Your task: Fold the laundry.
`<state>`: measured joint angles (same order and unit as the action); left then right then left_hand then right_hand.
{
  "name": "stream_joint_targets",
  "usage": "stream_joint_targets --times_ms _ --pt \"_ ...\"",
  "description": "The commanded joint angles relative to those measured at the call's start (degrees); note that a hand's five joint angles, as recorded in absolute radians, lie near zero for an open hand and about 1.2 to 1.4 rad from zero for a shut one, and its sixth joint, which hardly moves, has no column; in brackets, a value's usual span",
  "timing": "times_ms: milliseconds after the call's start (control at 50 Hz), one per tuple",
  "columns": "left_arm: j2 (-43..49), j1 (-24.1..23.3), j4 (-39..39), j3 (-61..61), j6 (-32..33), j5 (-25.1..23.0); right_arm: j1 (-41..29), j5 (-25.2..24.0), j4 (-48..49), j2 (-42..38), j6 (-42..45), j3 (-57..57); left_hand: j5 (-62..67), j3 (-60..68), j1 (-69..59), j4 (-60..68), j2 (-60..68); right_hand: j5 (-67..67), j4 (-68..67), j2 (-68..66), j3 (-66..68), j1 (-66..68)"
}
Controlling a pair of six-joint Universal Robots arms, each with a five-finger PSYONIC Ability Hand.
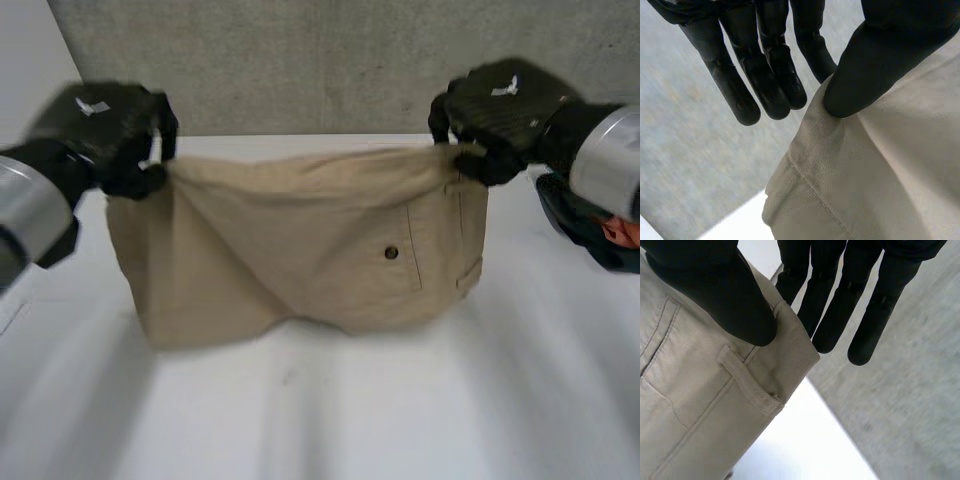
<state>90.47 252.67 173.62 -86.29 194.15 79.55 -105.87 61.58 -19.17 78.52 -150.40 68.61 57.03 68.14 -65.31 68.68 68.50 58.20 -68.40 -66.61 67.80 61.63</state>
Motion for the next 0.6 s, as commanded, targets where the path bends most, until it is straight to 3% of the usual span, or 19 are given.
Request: stream_joint_targets --times_ms 20,80,160,180,260,300,440,600 --pt "16.29 -0.78 10.56 8.12 5.87 1.13 -3.63 6.51 7.36 -14.33 2.31 -7.15 12.97 11.86 -14.69 11.32 11.50 11.80 -11.60 -13.39 12.20 18.37" --pt "19.74 -0.95 18.74 14.20 6.76 2.36 -5.40 10.56 14.57 -18.30 1.17 -12.43 12.97 11.86 -14.69 11.32 11.50 11.80 -11.60 -13.39 12.20 18.37" --pt "22.47 -0.69 32.02 24.74 5.54 7.62 -7.33 17.07 33.80 -21.39 -2.70 -19.30 12.97 11.86 -14.69 11.32 11.50 11.80 -11.60 -13.39 12.20 18.37" --pt "22.30 -0.43 36.13 28.24 4.32 9.64 -7.77 18.56 42.72 -21.30 -4.44 -19.66 12.97 11.86 -14.69 11.32 11.50 11.80 -11.60 -13.39 12.20 18.37" --pt "20.55 -0.60 42.14 34.06 -0.16 13.34 -8.13 18.05 63.39 -20.43 -9.10 -18.26 12.97 11.86 -14.69 11.32 11.50 11.80 -11.60 -13.39 12.20 18.37" --pt "19.84 -0.86 41.89 34.96 -1.93 13.09 -7.86 17.00 68.45 -19.90 -10.34 -17.12 12.97 11.86 -14.69 11.32 11.50 11.80 -11.60 -13.39 12.20 18.37" --pt "16.59 -2.27 34.42 30.05 -5.10 5.71 -6.99 12.69 66.64 -19.81 -13.87 -15.53 12.97 11.86 -14.69 11.32 11.50 11.80 -11.60 -13.39 12.20 18.37" --pt "14.56 -2.36 33.01 13.80 -2.56 8.60 -5.84 11.37 54.86 -22.62 -11.94 -11.58 12.97 11.86 -14.69 11.32 11.50 11.80 -11.60 -13.39 12.20 18.37"
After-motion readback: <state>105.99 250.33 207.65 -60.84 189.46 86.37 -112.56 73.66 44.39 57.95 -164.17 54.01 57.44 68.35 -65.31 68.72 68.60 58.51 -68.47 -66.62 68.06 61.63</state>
